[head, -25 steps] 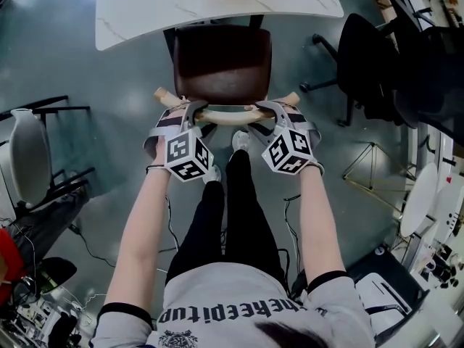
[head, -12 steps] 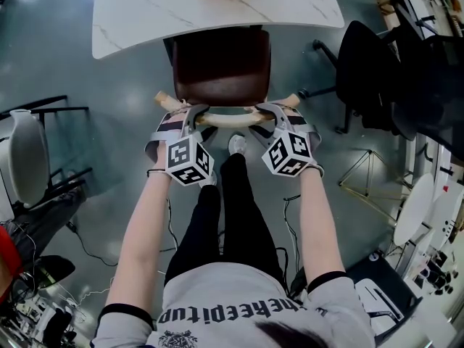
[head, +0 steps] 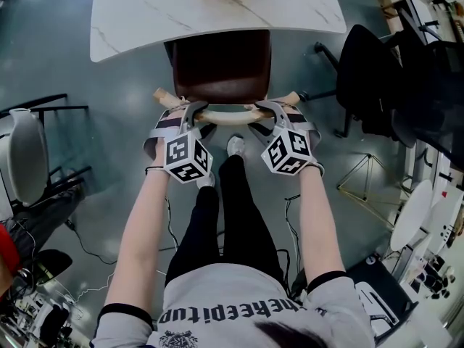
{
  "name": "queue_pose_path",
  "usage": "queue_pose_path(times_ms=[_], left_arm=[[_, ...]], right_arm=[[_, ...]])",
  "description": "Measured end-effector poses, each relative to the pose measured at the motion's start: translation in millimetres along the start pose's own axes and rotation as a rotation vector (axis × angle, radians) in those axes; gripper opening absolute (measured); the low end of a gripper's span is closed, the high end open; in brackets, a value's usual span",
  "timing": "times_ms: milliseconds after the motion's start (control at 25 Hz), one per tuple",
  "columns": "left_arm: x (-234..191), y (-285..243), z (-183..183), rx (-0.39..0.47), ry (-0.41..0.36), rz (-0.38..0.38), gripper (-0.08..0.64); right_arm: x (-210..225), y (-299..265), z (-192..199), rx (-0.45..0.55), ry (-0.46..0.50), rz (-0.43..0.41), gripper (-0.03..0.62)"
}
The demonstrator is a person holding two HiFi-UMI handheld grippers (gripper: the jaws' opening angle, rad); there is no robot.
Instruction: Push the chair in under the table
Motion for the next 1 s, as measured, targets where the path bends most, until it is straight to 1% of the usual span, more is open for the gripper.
queue_pose_path(times_ms=[400,640,880,1000], left_arm=[[-1.7,-0.2,-0.9,-0.011,0.009,-0.001,0.25],[-1.9,-2.2,-1.8,-0.024,0.031,0.003,0.253],[-1.8,-4.0,-1.3,-0.059,0.066,0.021,0.253],[0.1,-3.6,-0.5,-0.078,0.067,0.011,0.253]], right_arm=[[1.9,0.4,0.5,0.018,0.017,0.001,0.222],[1.9,0.4,1.8,0.016,0.011,0.004,0.224],[1.4,-1.5,1.0,-0.015,-0.018,-0.017,0.227],[-0.4,-2.4,-1.0,-0.049,-0.037,-0.025,0.227]])
Point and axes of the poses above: the fingertips, and each gripper's own axes: y backward along the fingers, x to its right, z out of its underside, the point moved 5 cm from there along y, backward along the fingers, and after that the axes turned 9 degrees about z, right-handed, at the moved point
